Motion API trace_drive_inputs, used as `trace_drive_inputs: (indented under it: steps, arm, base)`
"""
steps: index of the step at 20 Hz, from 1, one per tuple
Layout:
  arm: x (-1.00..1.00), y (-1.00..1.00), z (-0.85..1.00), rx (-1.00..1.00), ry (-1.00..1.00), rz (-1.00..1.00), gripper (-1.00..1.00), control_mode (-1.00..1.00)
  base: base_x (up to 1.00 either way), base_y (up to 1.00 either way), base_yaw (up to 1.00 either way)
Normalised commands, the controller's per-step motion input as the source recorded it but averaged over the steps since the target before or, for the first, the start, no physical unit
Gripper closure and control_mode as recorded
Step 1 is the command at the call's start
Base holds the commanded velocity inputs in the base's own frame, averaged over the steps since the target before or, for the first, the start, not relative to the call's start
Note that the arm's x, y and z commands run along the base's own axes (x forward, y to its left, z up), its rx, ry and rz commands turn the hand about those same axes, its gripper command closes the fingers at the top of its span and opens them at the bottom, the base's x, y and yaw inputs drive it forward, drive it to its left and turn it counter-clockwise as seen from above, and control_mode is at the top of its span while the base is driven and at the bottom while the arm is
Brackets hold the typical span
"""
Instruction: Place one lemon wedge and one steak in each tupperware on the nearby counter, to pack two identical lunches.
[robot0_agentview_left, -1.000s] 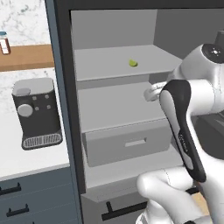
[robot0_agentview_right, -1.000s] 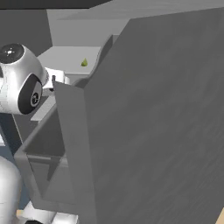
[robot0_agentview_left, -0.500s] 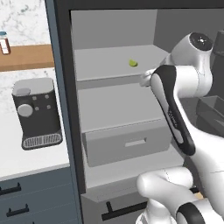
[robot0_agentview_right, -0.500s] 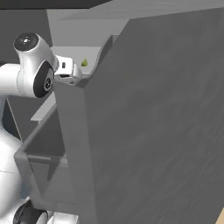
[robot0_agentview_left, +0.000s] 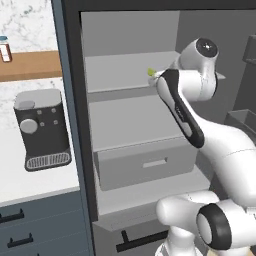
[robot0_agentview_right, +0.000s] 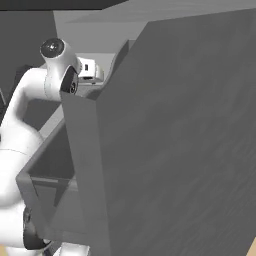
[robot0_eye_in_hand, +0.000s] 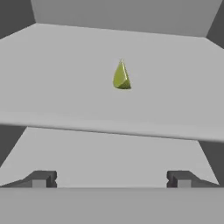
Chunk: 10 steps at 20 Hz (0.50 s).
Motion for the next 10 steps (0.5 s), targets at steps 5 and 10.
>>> trace_drive_inputs:
  steps: [5,10]
  arm:
    - [0.93,0.00,0.00,0.00,-0.01,0.00,-1.00,-1.00]
    - [0.79,0.00,0.02,0.01,0.01,-0.01,-1.00,-1.00]
  base:
    - [0.00,0.00,0.00]
    - [0.00,0.00,0.00]
